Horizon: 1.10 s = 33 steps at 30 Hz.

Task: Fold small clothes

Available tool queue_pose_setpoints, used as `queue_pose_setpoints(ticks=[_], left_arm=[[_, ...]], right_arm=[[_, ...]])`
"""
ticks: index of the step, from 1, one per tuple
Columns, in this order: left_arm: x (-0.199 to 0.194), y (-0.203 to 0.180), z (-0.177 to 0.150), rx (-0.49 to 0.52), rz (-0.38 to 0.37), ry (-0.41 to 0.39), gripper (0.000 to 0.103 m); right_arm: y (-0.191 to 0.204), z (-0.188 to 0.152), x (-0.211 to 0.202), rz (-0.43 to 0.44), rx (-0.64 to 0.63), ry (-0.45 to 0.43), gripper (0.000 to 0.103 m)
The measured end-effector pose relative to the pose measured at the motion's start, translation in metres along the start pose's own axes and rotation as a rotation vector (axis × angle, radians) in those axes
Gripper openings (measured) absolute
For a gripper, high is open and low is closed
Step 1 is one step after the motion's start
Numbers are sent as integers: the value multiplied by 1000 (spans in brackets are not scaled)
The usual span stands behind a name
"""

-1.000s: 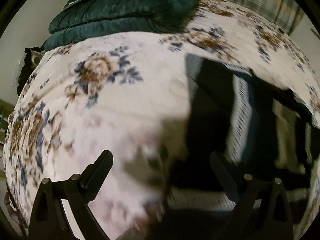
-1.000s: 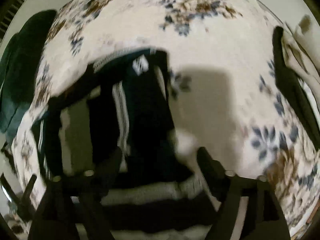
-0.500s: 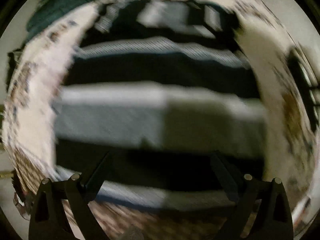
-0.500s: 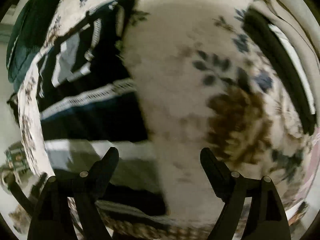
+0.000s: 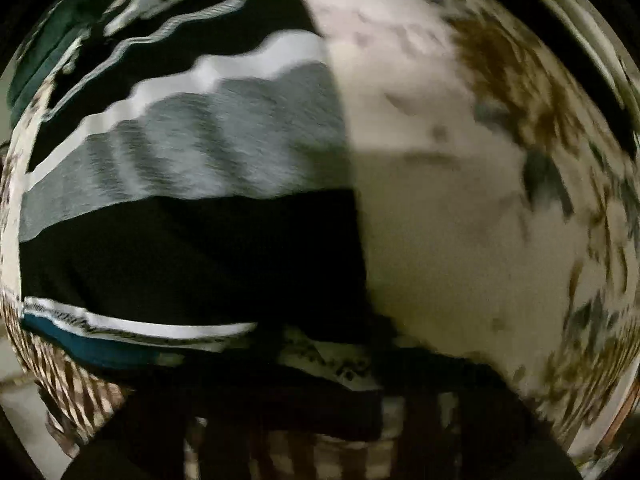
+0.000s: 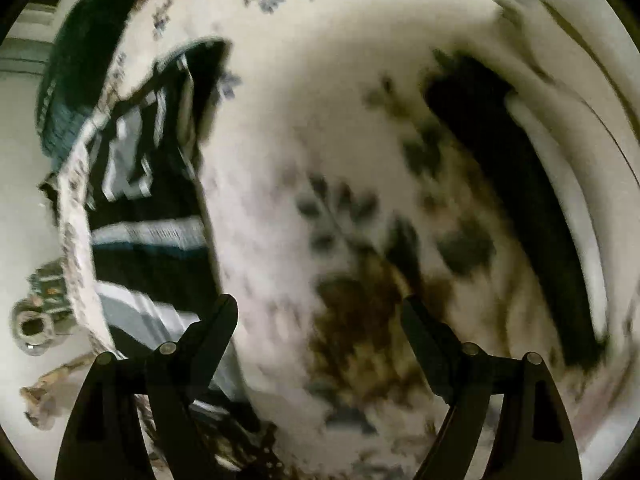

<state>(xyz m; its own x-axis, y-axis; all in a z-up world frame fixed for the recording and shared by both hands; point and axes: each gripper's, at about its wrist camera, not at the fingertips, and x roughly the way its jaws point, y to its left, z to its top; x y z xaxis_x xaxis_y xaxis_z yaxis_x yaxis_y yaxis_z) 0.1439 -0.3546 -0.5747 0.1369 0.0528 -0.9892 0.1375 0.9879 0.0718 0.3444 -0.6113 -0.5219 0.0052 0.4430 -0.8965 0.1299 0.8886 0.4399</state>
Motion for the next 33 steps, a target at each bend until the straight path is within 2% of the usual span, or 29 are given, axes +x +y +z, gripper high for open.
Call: queue_pose_setpoints(ticks=[2, 6, 8, 10, 13, 16, 17, 18, 19, 23, 26, 28, 33], left_arm=[[-11, 13, 3, -28, -40, -30, 8], [-37, 32, 8, -48, -50, -78, 8], [-47, 36, 11, -63, -54, -90, 8], [-56, 38, 15, -86, -59, -96, 7], [-67, 42, 11, -120, -65, -112, 7], [-78, 55, 4, -160, -82, -126, 7], [-81, 62, 5, -182, -95, -127, 7], [-86, 66, -1, -199, -103, -129, 7], [-91, 72, -2, -218, -113, -133, 7], [-114, 116, -9, -355, -192, -177, 7], [-130, 157, -18, -451, -208, -214, 7], [-137, 190, -26, -513, -205, -231, 7], [-140, 267, -46, -655, -241, -253, 7]], right_arm=[[10, 35, 13, 80, -2, -4, 85], [27, 116, 47, 250, 73, -32, 84], [30, 151, 64, 309, 141, -42, 64], [36, 180, 86, 339, 198, -29, 55], [46, 208, 119, 408, 255, 29, 54], [57, 220, 143, 435, 280, 62, 53], [61, 222, 147, 440, 282, 54, 35], [66, 222, 148, 429, 281, 44, 17], [72, 223, 145, 415, 278, 27, 8], [111, 223, 116, 306, 185, -16, 7], [148, 227, 85, 236, 128, -39, 7], [180, 227, 63, 191, 67, -48, 7], [277, 234, 40, 105, -25, -72, 7]])
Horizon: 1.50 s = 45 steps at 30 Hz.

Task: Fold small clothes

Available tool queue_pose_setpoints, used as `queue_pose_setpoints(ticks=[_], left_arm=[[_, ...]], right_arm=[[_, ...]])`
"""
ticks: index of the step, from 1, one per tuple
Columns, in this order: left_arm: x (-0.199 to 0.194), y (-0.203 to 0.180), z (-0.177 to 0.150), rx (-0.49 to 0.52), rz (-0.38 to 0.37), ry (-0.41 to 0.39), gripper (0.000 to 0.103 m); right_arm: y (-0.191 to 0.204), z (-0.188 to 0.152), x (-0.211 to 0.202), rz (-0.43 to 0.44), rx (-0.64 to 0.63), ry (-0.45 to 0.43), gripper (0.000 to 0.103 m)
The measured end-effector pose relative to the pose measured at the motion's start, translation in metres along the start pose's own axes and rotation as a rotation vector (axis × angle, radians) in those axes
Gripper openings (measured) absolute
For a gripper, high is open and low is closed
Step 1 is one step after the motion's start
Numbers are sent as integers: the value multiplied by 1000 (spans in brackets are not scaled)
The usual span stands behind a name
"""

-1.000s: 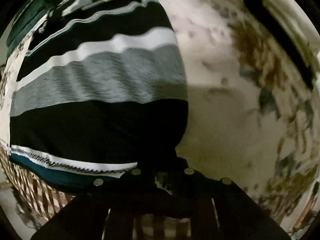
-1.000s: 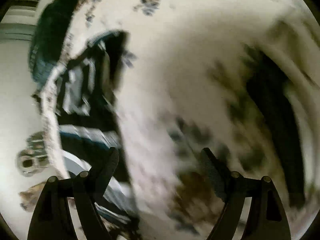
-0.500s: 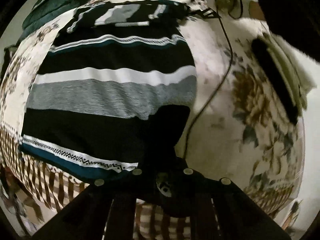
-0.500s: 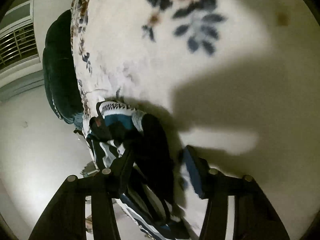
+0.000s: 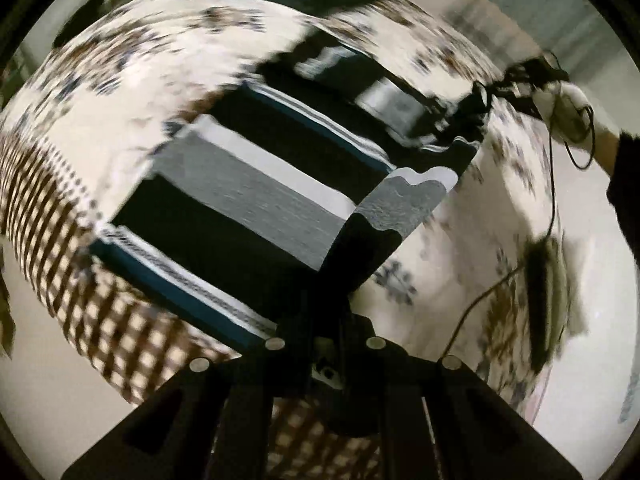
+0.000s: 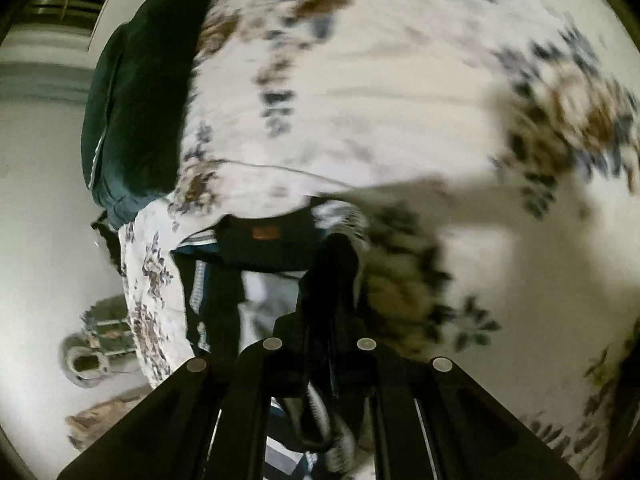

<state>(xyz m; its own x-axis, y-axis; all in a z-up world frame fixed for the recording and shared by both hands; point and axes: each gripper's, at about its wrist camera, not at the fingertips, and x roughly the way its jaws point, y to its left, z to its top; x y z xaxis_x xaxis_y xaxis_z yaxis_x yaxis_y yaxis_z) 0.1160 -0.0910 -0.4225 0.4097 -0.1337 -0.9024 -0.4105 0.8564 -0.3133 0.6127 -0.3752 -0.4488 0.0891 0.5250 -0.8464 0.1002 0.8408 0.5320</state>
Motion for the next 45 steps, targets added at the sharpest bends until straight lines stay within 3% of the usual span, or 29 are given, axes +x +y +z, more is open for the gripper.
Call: queue_pose_setpoints(ticks=[5, 8, 12, 17, 23, 27, 29, 32, 38, 40, 43, 45], left_arm=[[1, 80, 26, -134, -43, -6, 7], [13, 117, 36, -191, -69, 9, 7], [27, 163, 45, -280, -116, 27, 7], [38, 210, 57, -322, -138, 50, 7], [58, 252, 66, -315, -144, 93, 7], [68, 262, 69, -287, -231, 141, 16], [69, 269, 69, -284, -239, 179, 26], [63, 275, 70, -281, -240, 187, 47], [58, 270, 76, -216, -189, 157, 51], [63, 267, 77, -192, -172, 148, 51], [77, 258, 79, -152, -149, 150, 51], [86, 250, 79, -129, -142, 144, 41]], right_arm=[[101, 0, 35, -53, -62, 13, 7], [174, -1, 90, -135, -130, 33, 7], [234, -6, 164, -239, -151, 54, 7], [283, -17, 238, -347, -180, 78, 7], [303, -27, 290, -402, -185, 91, 7], [303, -40, 291, -388, -204, 114, 13], [295, -60, 273, -301, -202, 155, 37], [280, -105, 236, -249, -248, 169, 57], [184, -269, 180, -282, -260, 247, 60], [136, -335, 179, -276, -188, 307, 60], [78, -413, 187, -194, -32, 382, 60], [51, -452, 194, -130, 60, 399, 60]])
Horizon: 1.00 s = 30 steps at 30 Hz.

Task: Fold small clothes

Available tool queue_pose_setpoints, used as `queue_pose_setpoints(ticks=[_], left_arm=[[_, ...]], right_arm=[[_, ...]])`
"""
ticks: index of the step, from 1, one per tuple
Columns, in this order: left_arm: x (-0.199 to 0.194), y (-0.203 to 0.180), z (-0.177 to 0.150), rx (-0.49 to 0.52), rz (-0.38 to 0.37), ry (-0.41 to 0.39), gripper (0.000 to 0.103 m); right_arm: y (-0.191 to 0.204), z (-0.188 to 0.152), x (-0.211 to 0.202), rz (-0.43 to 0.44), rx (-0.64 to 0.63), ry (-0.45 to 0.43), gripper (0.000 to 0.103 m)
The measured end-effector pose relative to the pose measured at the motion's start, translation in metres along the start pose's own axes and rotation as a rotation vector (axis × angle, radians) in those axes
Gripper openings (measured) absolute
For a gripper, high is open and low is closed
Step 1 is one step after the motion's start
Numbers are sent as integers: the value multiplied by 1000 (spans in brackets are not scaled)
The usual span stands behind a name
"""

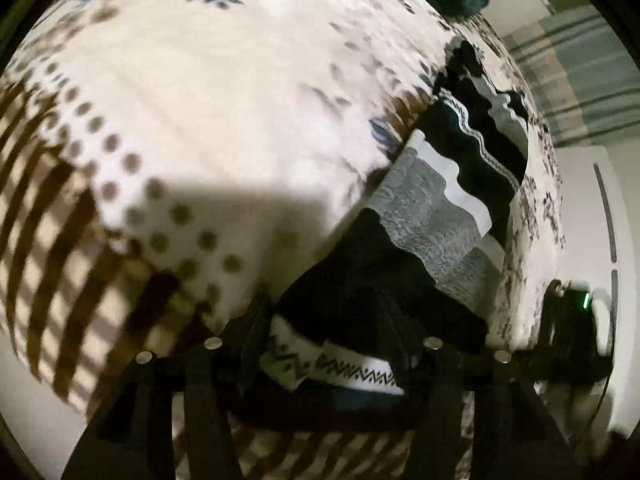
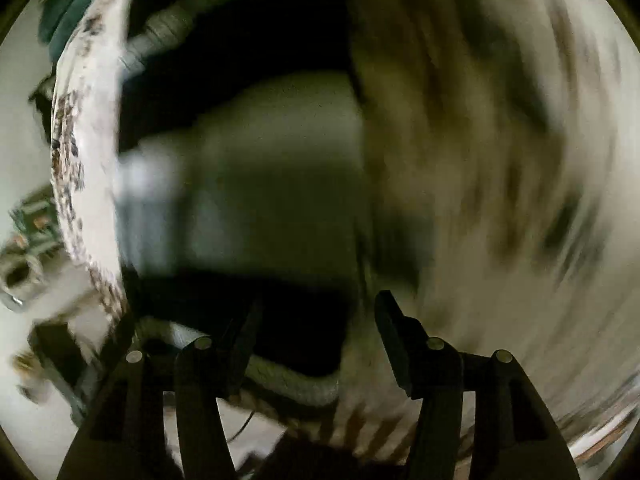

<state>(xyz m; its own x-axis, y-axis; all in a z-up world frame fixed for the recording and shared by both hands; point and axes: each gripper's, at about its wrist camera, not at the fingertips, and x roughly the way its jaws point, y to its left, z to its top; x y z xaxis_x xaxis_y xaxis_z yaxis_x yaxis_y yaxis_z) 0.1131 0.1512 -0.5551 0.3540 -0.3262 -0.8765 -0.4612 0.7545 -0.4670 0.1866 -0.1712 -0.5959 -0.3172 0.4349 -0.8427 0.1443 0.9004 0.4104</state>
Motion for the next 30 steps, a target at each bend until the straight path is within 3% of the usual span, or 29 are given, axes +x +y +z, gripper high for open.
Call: queue_pose_setpoints(ticks=[1, 2, 4, 6, 10, 13, 15, 16, 17, 18, 19, 21, 23, 30], left_arm=[[2, -3, 0, 4, -7, -6, 24], [5, -6, -2, 13, 3, -5, 6], [1, -9, -5, 5, 1, -19, 6], [-10, -12, -10, -2, 3, -29, 6], [-14, -10, -18, 14, 35, 2, 7], [-16, -12, -17, 22, 24, 60, 11], [-26, -21, -11, 43, 51, 66, 21], [-32, -27, -5, 55, 52, 58, 24], [-42, -37, 6, 74, 20, 36, 31], [-45, -44, 13, 89, 4, 25, 47], [-49, -58, 30, 116, -13, -1, 54], [-48, -80, 59, 156, -74, -39, 61], [-29, -115, 110, 211, -116, -67, 62], [67, -219, 271, 402, -137, -138, 62]], right_arm=[[-8, -13, 10, 44, 26, -4, 58], [-14, -23, 16, 82, 41, -15, 44], [-20, -40, 25, 119, 46, -51, 10], [-16, -53, 18, 86, 11, -118, 8], [-16, -71, 0, 29, -22, -163, 7], [-29, -61, -1, 26, 5, -114, 9], [-25, -49, -9, 75, 14, -90, 13], [-23, -42, -17, 98, 10, -85, 19], [-21, -36, -25, 110, 5, -93, 36], [-19, -27, -38, 119, -2, -119, 45], [-17, -17, -50, 124, -3, -144, 58], [-16, 9, -77, 138, 11, -188, 60], [-15, 38, -97, 161, 41, -225, 62], [-11, 184, -157, 186, 117, -407, 62]])
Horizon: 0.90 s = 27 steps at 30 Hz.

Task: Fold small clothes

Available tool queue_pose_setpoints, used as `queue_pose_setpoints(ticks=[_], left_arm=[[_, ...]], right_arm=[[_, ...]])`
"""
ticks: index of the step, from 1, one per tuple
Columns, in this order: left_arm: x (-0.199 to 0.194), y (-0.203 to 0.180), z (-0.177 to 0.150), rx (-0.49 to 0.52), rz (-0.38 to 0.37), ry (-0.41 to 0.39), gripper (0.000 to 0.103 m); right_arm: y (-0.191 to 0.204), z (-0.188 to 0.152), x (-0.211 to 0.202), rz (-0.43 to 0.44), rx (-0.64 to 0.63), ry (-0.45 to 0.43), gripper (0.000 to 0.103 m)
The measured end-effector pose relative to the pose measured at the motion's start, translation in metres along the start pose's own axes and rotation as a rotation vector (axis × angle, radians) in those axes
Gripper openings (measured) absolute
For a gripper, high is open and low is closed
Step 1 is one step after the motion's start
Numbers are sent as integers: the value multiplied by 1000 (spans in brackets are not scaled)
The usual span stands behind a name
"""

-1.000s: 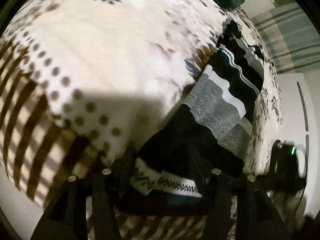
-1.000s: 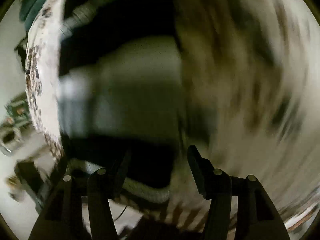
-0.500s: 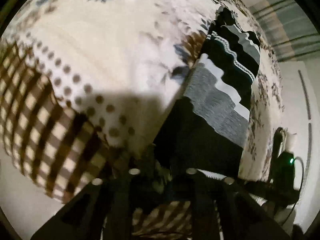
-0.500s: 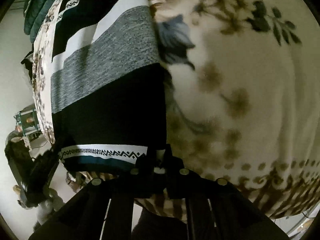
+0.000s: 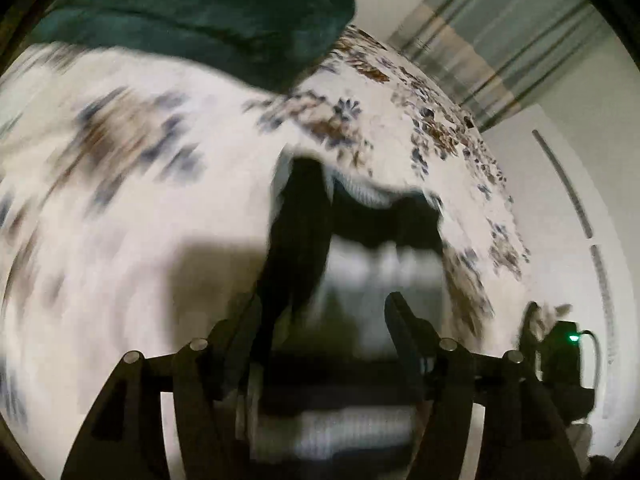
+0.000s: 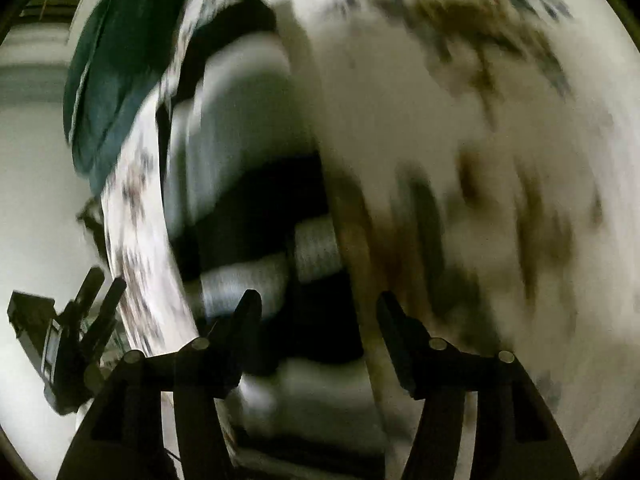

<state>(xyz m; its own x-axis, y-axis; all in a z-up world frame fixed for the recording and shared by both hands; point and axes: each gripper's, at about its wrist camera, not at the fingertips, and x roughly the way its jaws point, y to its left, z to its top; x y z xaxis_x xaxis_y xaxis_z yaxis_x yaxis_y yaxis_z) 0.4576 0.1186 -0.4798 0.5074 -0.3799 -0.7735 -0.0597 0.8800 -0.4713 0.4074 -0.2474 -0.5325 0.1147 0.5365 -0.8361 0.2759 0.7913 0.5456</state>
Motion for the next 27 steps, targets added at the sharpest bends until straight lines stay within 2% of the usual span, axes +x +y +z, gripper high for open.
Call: queue_pose_setpoints(ticks=[1, 5, 6, 7, 8, 9, 12, 16, 17, 18, 19, 21, 22, 23, 25, 27], left_arm=[[27, -2, 25, 32, 0, 9, 62], [102, -4, 67, 127, 14, 97, 61], [115, -5, 71, 147, 14, 117, 55], [126, -7, 74, 177, 24, 120, 40], [133, -9, 75, 217, 27, 119, 6], [134, -10, 76, 231, 26, 117, 3], [108, -2, 88, 182, -22, 27, 3], [95, 24, 105, 87, -52, -6, 3], [97, 28, 108, 72, -46, -3, 3], [101, 32, 110, 62, -49, 8, 3], [103, 35, 111, 58, -51, 15, 3], [109, 34, 114, 73, -48, 24, 3], [114, 35, 114, 76, -48, 37, 4], [119, 35, 114, 80, -46, 49, 4], [131, 36, 114, 84, -61, 93, 4], [130, 31, 114, 82, -85, 128, 9]], right_arm=[[2, 25, 2, 12, 8, -26, 62], [7, 103, 19, 50, 51, -88, 62], [5, 122, 24, 59, 65, -94, 62], [4, 134, 28, 73, 79, -97, 62], [3, 145, 32, 92, 96, -97, 62], [2, 155, 34, 103, 108, -95, 62], [7, 171, 40, 136, 129, -97, 62], [14, 174, 57, 156, 141, -89, 62], [9, 172, 56, 160, 138, -85, 59], [11, 174, 57, 168, 126, -87, 50], [18, 178, 60, 160, 109, -97, 17], [29, 183, 54, 86, 75, -155, 11], [33, 185, 50, 48, 65, -186, 3], [33, 189, 50, 14, 73, -195, 3], [32, 197, 60, -19, 95, -159, 3], [43, 202, 65, -47, 61, -141, 7]])
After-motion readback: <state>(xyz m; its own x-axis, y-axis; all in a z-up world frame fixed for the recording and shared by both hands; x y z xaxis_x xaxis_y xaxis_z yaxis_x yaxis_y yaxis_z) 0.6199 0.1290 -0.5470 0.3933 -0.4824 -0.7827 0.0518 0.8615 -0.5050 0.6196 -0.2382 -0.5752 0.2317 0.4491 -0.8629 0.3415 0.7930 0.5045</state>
